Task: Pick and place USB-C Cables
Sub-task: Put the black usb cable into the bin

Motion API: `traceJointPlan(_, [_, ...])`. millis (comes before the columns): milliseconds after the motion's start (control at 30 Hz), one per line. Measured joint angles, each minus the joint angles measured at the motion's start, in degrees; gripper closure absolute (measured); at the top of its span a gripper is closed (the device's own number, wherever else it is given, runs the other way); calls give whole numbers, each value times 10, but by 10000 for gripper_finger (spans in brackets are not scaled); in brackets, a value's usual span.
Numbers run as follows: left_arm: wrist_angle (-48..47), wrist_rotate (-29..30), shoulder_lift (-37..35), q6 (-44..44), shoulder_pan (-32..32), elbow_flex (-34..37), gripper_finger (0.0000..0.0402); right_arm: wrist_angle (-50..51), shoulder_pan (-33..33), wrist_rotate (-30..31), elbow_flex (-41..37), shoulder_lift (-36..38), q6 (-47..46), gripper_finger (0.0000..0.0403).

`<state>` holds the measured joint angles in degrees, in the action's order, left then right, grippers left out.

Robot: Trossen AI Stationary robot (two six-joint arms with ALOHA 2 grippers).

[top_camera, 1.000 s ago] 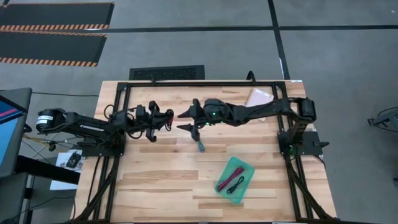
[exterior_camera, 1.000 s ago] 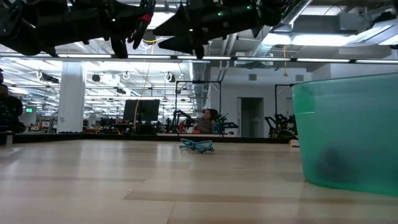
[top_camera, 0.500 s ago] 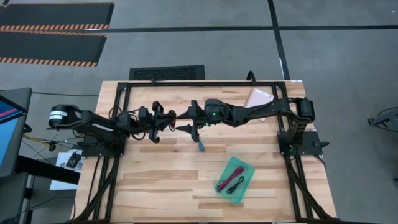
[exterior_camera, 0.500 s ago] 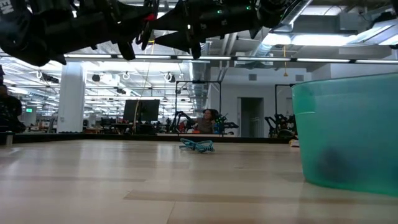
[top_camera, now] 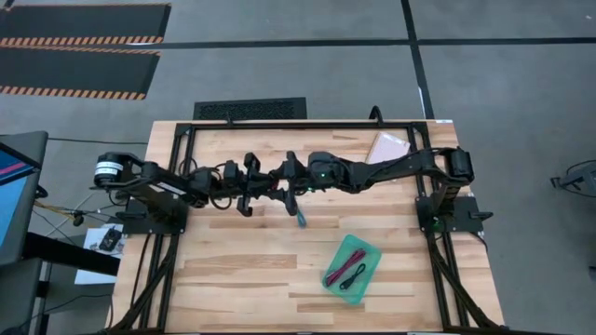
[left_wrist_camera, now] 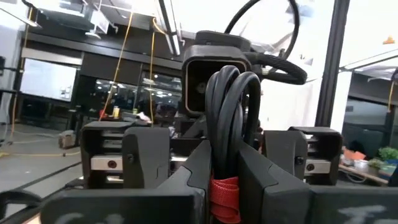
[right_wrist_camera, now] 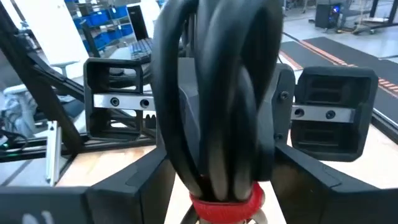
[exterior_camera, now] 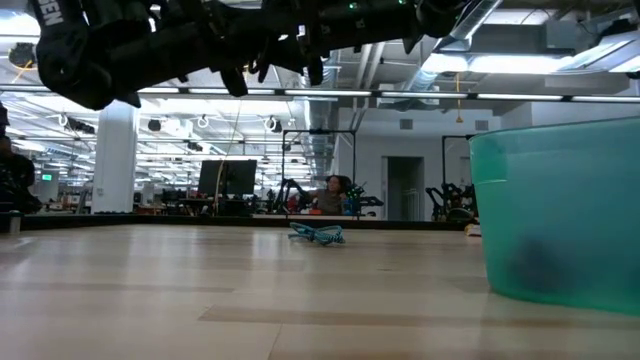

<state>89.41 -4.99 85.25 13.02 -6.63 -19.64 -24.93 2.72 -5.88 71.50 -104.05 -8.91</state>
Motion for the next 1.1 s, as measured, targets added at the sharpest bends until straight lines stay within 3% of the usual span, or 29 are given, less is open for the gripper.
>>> traceJointPlan(1100, [-8,-53,-20,65,-30,3,377,46,-11,5,1,-1,0,165])
